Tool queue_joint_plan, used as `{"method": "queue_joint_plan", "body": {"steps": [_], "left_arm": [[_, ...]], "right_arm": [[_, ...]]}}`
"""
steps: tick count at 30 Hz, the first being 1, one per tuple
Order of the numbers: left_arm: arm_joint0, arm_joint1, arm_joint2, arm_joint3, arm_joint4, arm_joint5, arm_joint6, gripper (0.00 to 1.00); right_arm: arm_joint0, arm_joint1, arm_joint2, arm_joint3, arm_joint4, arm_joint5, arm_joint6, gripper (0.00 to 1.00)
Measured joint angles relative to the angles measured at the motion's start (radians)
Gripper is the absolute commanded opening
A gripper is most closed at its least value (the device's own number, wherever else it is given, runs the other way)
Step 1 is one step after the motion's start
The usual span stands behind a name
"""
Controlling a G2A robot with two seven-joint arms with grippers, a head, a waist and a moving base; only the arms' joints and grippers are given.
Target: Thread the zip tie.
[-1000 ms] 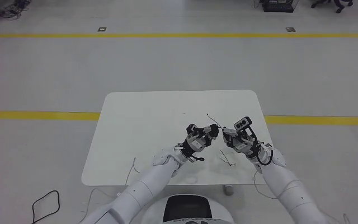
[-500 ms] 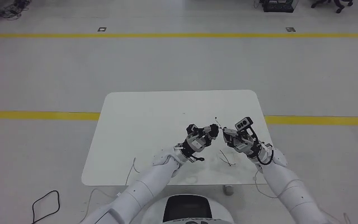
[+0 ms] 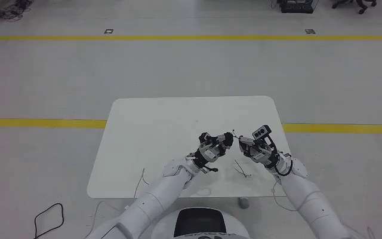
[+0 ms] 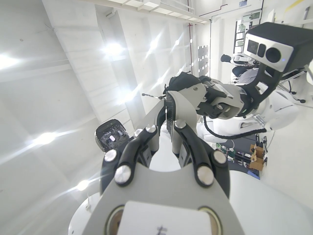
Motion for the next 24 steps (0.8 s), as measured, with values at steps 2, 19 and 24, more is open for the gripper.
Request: {"method": "queue_joint_plan", "body": {"steps": [2,19,24], "left_arm": [[0.0,0.0,0.0,0.0,0.0,0.0,0.0,0.0],[0.0,0.0,0.0,0.0,0.0,0.0,0.0,0.0],[0.0,0.0,0.0,0.0,0.0,0.0,0.0,0.0]], "right_arm": [[0.002,0.0,0.001,0.003,-0.002,0.0,0.0,0.0],[0.011,-0.004,0.01,0.027,-0.019,0.002,0.0,0.0],[0.016,-0.006,0.011,0.039,-0.024,0.005,0.0,0.0]]}}
